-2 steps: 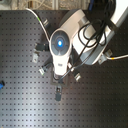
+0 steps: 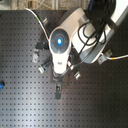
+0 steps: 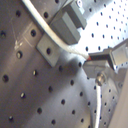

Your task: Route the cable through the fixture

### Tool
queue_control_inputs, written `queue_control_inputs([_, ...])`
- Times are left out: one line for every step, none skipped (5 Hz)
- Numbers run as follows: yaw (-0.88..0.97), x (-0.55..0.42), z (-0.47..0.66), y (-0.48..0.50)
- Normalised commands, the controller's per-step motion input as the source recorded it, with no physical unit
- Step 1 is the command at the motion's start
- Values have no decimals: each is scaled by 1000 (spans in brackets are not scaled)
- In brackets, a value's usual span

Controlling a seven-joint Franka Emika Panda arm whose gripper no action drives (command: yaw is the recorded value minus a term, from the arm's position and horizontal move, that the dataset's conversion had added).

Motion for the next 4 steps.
queue_control_inputs([0,4,-543,-196])
queue_control_inputs([66,86,-424,48])
queue_control_inputs([526,167,-102,398])
queue_control_inputs([597,240,-49,347])
